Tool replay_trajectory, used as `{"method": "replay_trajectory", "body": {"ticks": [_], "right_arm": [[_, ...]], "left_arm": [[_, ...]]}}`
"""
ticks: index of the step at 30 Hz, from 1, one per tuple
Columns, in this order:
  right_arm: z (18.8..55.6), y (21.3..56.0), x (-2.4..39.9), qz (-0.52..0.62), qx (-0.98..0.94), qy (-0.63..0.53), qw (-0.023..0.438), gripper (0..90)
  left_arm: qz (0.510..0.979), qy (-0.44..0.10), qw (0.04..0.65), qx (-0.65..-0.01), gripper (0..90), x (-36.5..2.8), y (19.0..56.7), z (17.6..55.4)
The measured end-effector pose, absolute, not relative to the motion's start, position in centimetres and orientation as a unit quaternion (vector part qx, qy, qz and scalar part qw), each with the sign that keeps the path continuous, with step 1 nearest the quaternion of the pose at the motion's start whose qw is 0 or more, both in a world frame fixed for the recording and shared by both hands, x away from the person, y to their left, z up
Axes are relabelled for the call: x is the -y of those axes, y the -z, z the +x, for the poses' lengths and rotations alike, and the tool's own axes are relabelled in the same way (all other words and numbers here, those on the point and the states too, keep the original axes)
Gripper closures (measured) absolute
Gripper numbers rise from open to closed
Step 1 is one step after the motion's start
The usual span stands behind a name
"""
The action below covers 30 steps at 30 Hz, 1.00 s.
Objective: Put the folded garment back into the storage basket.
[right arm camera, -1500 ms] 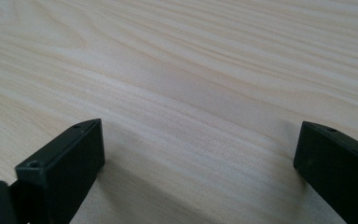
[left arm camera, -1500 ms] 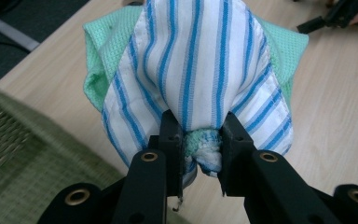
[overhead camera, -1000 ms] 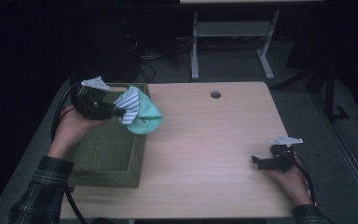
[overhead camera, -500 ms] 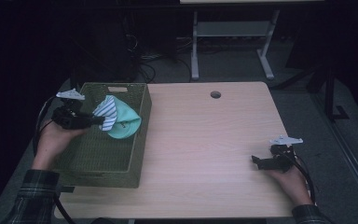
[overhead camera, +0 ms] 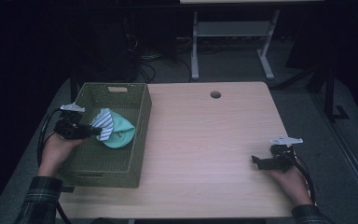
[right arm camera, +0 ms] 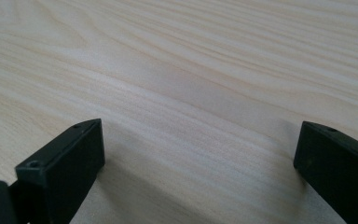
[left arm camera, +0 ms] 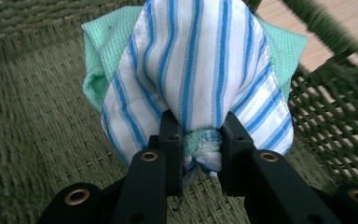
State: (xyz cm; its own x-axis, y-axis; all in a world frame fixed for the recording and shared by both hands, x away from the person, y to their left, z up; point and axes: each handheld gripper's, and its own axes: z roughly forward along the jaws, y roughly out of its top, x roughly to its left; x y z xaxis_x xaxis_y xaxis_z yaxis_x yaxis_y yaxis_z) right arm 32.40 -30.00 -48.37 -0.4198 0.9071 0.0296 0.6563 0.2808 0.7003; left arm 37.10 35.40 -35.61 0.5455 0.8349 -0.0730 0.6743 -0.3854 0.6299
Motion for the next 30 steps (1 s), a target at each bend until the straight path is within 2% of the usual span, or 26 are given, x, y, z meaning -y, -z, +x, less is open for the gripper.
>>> {"method": "replay_trajectory", "body": {"ticks": [18, 20, 24, 30], "right_arm": [[32.4, 48.4, 30.0, 0.504, -0.777, -0.326, 0.192, 1.6], [32.4, 48.4, 30.0, 0.503, -0.777, -0.326, 0.192, 1.5], [32.4, 48.4, 30.0, 0.504, -0.777, -0.326, 0.192, 1.6], [32.4, 48.4, 30.0, 0.503, -0.777, -0.326, 0.192, 1.6]], "left_arm": [[0.834, -0.106, 0.280, -0.464, 71.2, -35.5, 39.5, 38.1], [0.835, -0.108, 0.276, -0.463, 68.3, -35.5, 39.6, 38.1], [0.829, -0.110, 0.295, -0.461, 54.5, -35.7, 39.4, 38.0], [0.828, -0.120, 0.308, -0.453, 39.7, -35.7, 38.8, 37.7]]}}
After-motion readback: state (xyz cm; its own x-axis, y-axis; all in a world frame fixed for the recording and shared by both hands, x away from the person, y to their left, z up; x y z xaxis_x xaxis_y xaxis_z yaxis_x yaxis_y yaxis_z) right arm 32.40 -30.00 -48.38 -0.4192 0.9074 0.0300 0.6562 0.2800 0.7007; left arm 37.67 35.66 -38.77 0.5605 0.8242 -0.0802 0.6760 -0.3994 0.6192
